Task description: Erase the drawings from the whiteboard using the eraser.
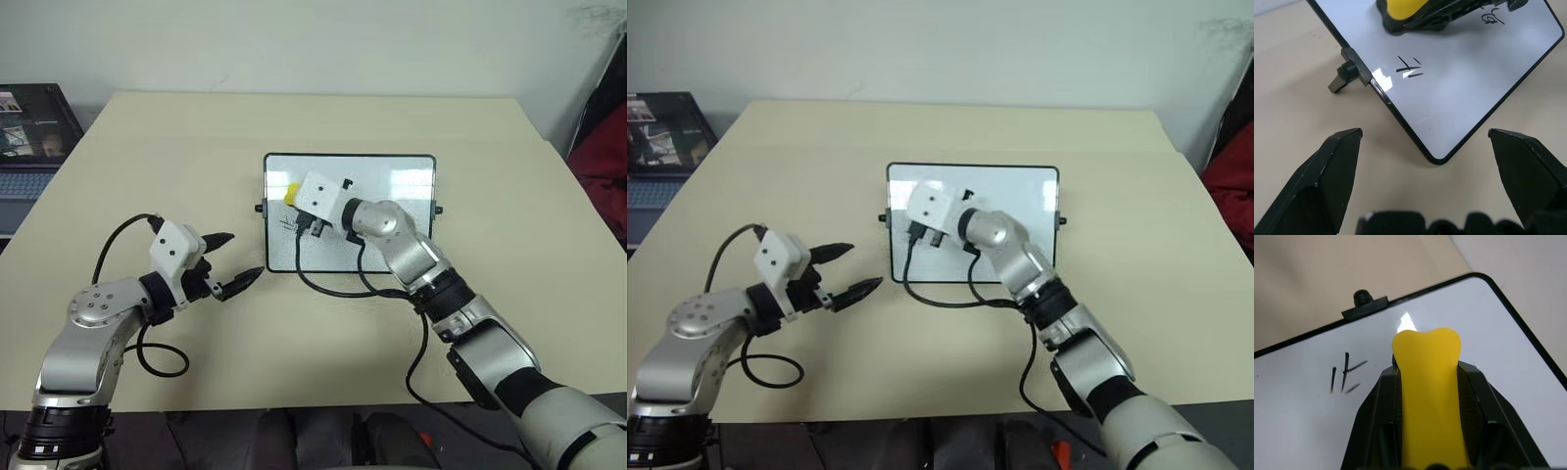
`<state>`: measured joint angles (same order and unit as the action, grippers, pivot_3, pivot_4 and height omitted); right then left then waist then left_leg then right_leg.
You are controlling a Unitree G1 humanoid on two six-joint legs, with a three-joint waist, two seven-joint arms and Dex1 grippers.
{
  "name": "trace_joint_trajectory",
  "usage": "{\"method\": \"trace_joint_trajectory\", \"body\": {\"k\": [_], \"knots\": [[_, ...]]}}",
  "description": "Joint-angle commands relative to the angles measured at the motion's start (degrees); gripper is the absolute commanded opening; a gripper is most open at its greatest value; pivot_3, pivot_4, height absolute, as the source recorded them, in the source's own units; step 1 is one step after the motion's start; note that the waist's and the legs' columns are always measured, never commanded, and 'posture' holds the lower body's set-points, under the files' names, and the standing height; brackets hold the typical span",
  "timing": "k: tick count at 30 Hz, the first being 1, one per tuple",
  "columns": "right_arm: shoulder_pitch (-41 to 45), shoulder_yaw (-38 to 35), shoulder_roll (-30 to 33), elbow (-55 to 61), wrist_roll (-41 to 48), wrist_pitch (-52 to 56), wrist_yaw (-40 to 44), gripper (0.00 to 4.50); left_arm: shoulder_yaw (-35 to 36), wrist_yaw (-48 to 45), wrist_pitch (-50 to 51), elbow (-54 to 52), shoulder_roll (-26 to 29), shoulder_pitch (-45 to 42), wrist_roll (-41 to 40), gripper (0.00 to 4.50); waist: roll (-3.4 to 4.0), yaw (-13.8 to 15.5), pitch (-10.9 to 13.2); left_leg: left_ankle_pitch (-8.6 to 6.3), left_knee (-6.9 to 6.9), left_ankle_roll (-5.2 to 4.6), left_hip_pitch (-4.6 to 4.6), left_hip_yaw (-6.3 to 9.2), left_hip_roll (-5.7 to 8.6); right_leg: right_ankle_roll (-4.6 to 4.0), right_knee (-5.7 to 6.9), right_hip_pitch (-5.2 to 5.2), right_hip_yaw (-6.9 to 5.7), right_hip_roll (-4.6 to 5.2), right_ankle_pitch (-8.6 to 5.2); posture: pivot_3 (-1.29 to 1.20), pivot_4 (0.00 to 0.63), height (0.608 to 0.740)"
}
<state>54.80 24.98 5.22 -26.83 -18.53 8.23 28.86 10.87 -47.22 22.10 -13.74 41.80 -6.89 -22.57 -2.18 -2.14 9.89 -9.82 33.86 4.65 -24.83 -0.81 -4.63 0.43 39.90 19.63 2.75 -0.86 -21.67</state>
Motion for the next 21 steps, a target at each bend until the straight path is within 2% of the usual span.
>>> {"method": "trace_joint_trajectory", "body": {"k": [1,14,21], "knots": [[-0.4,1.6,0.4,-3.7,-1.9,-2.4,-0.5,1.17,0.8,-1.0,-0.1,-1.9,0.4,0.4,-1.3,4.50,0.00,0.0,0.0,0.00,0.02,0.00,0.01,0.00,0.00,0.00,0.04,0.00,-0.04,0.00,0.00,0.00,0.150,0.740],[-4.0,4.1,2.0,-7.5,-3.4,0.9,5.4,1.16,0.8,-0.7,0.9,-3.6,0.1,1.3,-2.1,4.50,-0.04,0.2,0.0,0.03,0.10,-0.03,0.66,0.17,0.00,-0.03,0.11,-0.48,-0.12,0.01,0.02,0.00,0.150,0.740],[-5.9,0.0,2.3,0.3,1.3,8.5,10.8,1.16,0.3,-1.1,0.9,-3.2,0.2,0.6,-2.1,4.50,-0.06,0.3,0.0,0.11,0.10,-0.15,1.00,0.20,-0.04,-0.03,0.11,-0.72,-0.12,0.09,0.02,0.00,0.150,0.740]]}}
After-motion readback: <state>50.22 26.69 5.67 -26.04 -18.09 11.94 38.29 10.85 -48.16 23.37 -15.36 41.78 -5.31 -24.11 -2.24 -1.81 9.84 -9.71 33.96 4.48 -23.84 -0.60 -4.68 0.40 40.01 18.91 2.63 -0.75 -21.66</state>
